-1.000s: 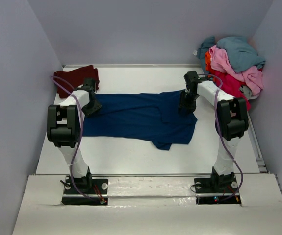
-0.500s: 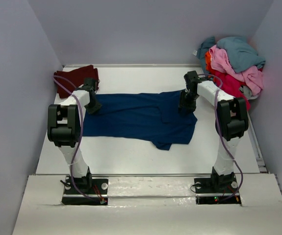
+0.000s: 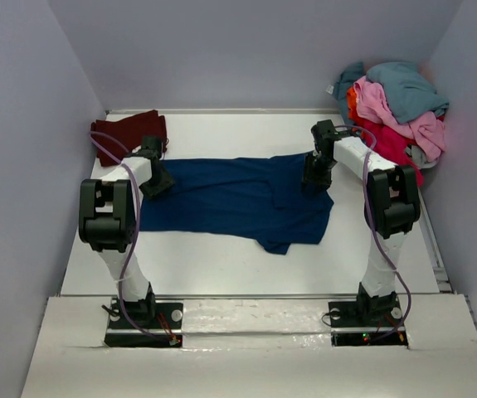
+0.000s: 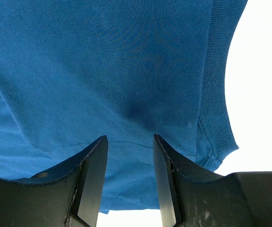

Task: Fold and stack the t-shirts
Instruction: Fold the flattened tshirt in 1/3 of the way

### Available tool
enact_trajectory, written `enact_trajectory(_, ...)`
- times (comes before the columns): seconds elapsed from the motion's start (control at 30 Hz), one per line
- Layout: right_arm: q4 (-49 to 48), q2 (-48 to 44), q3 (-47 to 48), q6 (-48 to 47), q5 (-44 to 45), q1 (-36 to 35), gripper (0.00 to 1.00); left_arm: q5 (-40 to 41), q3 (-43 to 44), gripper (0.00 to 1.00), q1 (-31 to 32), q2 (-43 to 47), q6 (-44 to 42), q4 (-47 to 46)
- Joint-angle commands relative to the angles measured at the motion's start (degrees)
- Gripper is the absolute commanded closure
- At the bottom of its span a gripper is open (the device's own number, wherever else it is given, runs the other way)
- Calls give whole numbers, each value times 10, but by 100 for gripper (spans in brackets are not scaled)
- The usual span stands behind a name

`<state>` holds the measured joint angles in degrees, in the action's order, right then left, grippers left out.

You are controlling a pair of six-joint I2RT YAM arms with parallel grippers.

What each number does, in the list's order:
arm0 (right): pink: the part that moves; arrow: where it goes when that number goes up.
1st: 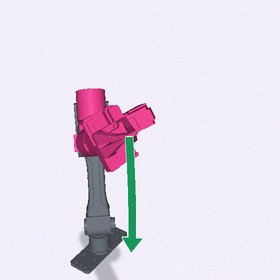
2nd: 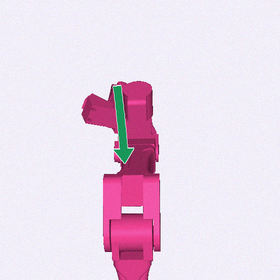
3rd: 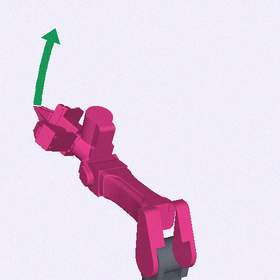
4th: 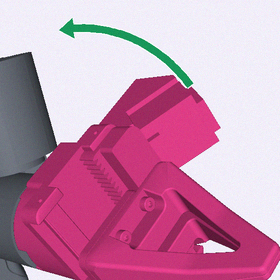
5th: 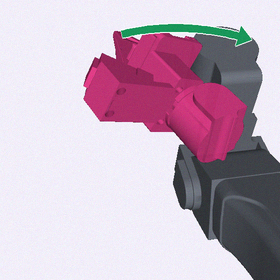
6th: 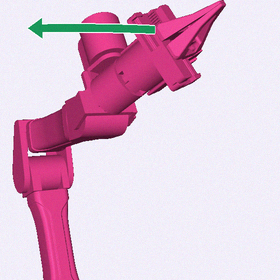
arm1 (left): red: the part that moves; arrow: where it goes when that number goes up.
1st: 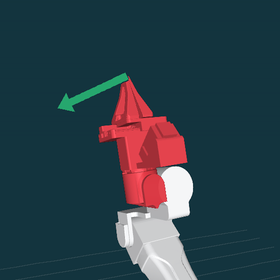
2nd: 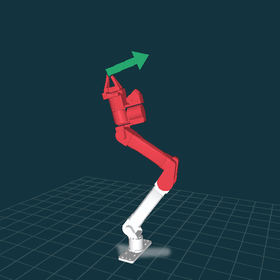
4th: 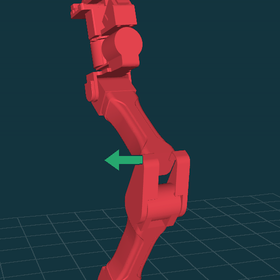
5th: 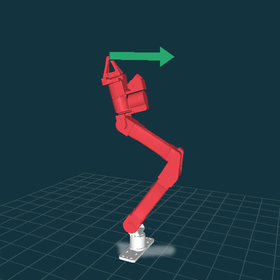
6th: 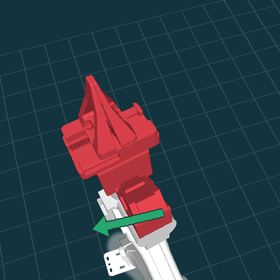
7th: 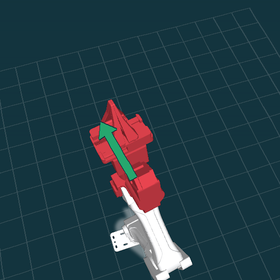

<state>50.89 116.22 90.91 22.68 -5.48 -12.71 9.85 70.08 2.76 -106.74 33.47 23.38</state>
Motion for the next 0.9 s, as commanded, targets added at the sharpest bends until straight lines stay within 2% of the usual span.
enact_trajectory(0.0,-15,-7,-6,-4,-5,1,51,23,-13,37,-2,44,5,-5)
enact_trajectory(0.07,-17,-8,-8,-4,-5,1,51,18,-11,39,-2,46,3,-8)
enact_trajectory(0.13,-17,-8,-9,-4,-5,1,51,17,-4,47,-2,36,3,-2)
enact_trajectory(0.27,-17,-9,-9,-4,-4,1,51,14,3,72,-2,29,4,2)
enact_trajectory(0.37,-17,-10,-10,-5,-2,1,51,15,8,78,-2,22,2,5)
enact_trajectory(0.4,-17,-10,-10,-5,-2,1,51,16,10,84,-2,20,1,8)
enact_trajectory(0.5,-18,-10,-12,-4,-2,1,51,16,9,91,-2,17,2,11)
enact_trajectory(0.6,-17,-9,-11,-5,-2,1,51,19,5,94,-2,19,3,9)
enact_trajectory(0.87,-17,-7,-11,-5,-5,1,51,67,22,94,-2,26,3,31)
